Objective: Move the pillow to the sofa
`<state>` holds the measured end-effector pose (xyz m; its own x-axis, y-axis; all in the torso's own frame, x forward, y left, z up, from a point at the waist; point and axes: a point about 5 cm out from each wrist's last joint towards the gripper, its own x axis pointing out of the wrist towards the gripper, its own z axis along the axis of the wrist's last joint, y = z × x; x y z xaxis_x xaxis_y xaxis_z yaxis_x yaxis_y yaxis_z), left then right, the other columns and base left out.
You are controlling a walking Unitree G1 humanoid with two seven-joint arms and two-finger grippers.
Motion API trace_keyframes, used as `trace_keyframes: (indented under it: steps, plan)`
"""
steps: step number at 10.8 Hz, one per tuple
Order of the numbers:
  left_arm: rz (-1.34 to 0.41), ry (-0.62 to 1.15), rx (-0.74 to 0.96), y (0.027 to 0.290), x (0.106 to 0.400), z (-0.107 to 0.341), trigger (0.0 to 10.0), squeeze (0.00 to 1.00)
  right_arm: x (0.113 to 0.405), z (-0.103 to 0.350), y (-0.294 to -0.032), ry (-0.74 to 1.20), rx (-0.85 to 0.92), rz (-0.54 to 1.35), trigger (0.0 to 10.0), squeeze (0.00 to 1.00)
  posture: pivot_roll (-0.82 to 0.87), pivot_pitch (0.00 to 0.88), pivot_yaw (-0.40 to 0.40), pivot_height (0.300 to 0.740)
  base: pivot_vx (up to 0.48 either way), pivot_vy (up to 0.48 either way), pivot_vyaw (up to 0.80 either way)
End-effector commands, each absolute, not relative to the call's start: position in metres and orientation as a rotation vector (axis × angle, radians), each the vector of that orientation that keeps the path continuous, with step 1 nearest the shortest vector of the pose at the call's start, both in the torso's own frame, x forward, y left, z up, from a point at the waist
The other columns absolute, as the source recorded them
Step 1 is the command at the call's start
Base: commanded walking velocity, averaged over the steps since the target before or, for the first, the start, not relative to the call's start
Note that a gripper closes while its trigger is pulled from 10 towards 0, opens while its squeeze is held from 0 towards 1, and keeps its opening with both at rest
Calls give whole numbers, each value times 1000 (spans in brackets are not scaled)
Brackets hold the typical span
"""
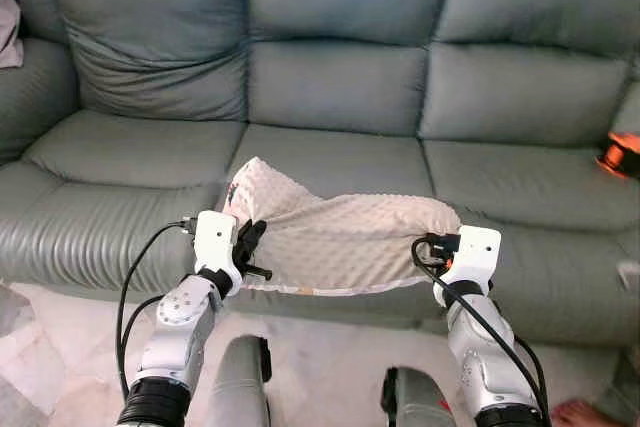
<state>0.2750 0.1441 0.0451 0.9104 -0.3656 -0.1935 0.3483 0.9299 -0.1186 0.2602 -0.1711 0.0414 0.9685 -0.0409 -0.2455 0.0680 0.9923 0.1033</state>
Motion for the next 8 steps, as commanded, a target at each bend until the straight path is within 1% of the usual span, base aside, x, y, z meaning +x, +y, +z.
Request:
trace_keyframes:
  steps: [1,8]
  plan:
    - [-384,183,-73,142,278,52,10000,0,264,47,-170,217,109,-49,10000,0,-44,0,18,647,319,0,0]
    - [-390,187,-68,141,279,51,10000,0,263,46,-170,220,104,-56,10000,0,-48,0,22,647,323,0,0]
